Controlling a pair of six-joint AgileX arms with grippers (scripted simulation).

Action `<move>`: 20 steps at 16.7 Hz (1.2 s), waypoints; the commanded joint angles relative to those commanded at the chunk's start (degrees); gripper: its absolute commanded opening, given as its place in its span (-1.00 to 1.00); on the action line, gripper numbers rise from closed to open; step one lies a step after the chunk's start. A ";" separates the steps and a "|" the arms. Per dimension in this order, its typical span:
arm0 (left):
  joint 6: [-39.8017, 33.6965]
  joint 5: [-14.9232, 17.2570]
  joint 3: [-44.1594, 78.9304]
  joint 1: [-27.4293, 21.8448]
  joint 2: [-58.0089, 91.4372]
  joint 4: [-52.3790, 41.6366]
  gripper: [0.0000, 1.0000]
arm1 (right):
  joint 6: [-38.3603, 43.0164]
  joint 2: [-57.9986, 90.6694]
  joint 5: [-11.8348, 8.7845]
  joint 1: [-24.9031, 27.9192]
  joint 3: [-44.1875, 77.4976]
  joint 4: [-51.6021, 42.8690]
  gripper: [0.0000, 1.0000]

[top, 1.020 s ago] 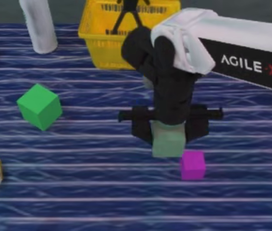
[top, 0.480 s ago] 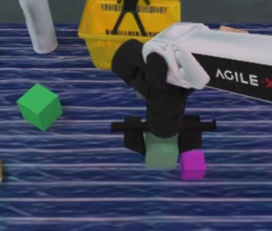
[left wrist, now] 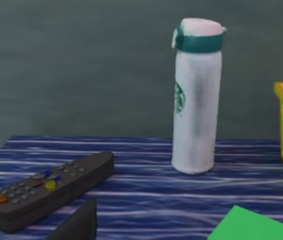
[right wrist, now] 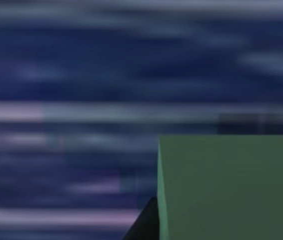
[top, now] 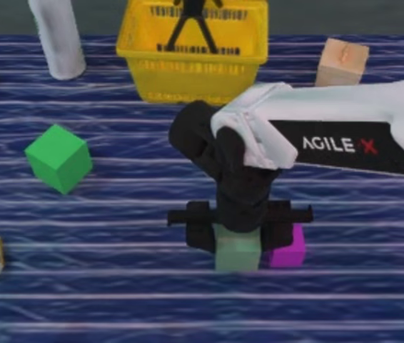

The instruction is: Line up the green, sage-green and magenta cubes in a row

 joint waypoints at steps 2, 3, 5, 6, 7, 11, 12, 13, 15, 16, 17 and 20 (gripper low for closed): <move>0.00 0.00 0.00 0.00 0.00 0.00 1.00 | 0.00 0.00 0.00 0.00 0.00 0.00 -1.00; 0.00 0.00 0.00 0.00 0.00 0.00 1.00 | 0.00 0.00 0.00 0.00 0.00 0.00 -0.85; 0.00 0.00 0.00 0.00 0.00 0.00 1.00 | 0.00 0.00 0.00 0.00 0.00 0.00 -0.55; 0.00 0.00 0.00 0.00 0.00 0.00 1.00 | 0.00 0.00 0.00 0.00 0.00 0.00 -0.40; 0.00 0.00 0.00 0.00 0.00 0.00 1.00 | 0.00 0.00 0.00 0.00 0.00 0.00 -0.25; 0.00 0.00 0.00 0.00 0.00 0.00 1.00 | 0.00 0.00 0.00 0.00 0.00 0.00 0.36; 0.00 0.00 0.00 0.00 0.00 0.00 1.00 | 0.00 0.00 0.00 0.00 0.00 0.00 0.51; 0.00 0.00 0.00 0.00 0.00 0.00 1.00 | 0.00 0.00 0.00 0.00 0.00 0.00 0.66; 0.00 0.00 0.00 0.00 0.00 0.00 1.00 | 0.00 0.00 0.00 0.00 0.00 0.00 0.96; 0.00 0.00 0.00 0.00 0.00 0.00 1.00 | 0.00 0.00 0.00 0.00 0.00 0.00 1.00; 0.00 0.00 0.00 0.00 0.00 0.00 1.00 | 0.00 0.00 0.00 0.00 0.00 0.00 1.00; 0.00 0.00 0.00 0.00 0.00 0.00 1.00 | 0.00 0.00 0.00 0.00 0.00 0.00 1.00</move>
